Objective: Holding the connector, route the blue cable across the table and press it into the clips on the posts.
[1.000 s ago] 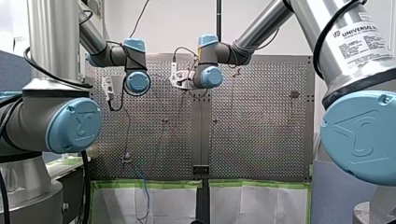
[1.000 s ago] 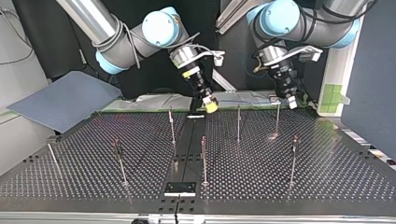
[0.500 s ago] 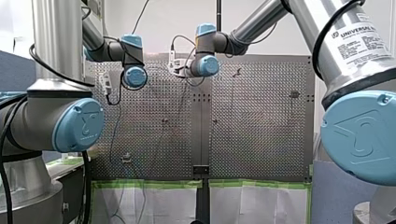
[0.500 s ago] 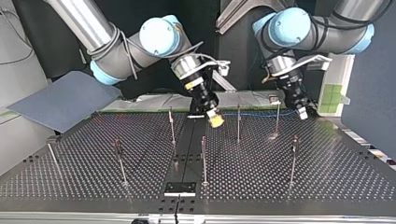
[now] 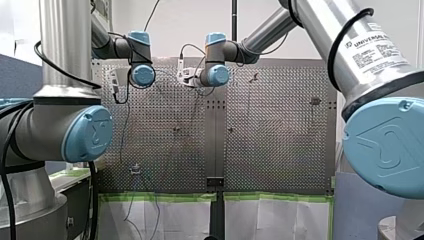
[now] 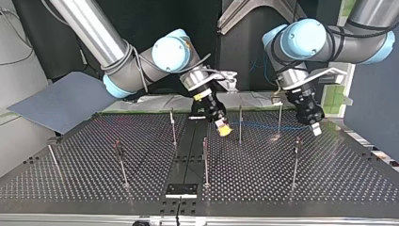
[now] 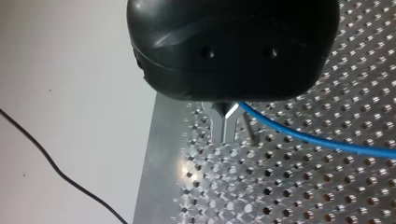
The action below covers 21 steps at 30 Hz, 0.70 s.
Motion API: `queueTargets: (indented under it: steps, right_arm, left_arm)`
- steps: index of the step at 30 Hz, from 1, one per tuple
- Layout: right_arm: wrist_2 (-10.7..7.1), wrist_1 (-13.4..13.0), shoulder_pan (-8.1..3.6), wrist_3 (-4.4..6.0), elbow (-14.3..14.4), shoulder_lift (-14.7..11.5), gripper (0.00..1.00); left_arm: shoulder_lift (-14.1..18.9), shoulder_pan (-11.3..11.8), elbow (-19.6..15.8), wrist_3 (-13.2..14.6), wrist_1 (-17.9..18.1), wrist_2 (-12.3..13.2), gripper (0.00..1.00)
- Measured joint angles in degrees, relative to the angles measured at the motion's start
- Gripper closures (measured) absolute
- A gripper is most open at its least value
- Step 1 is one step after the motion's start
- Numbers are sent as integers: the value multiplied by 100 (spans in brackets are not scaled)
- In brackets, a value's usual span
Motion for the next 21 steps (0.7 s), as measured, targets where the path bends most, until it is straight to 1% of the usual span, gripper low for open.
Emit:
queueTargets:
  steps: [5, 9, 12, 17, 21]
  right_arm:
    - [-2, 44, -35, 0, -193, 50, 100]
    - [-3, 59, -48, 0, -296, 64, 100]
    - [-3, 62, -53, 0, -319, 72, 100]
    - [0, 69, -54, 2, -325, 105, 100]
    - [4, 70, -56, 1, -327, 152, 100]
  left_arm:
    - [-13, 181, 99, -10, -88, 155, 100]
    - [-25, 415, 118, -40, -107, 369, 100]
    - [-103, 527, 129, -66, -106, 539, 100]
    - [-285, 550, 134, -103, -79, 783, 100]
    - [-398, 570, 138, -212, 63, 993, 100]
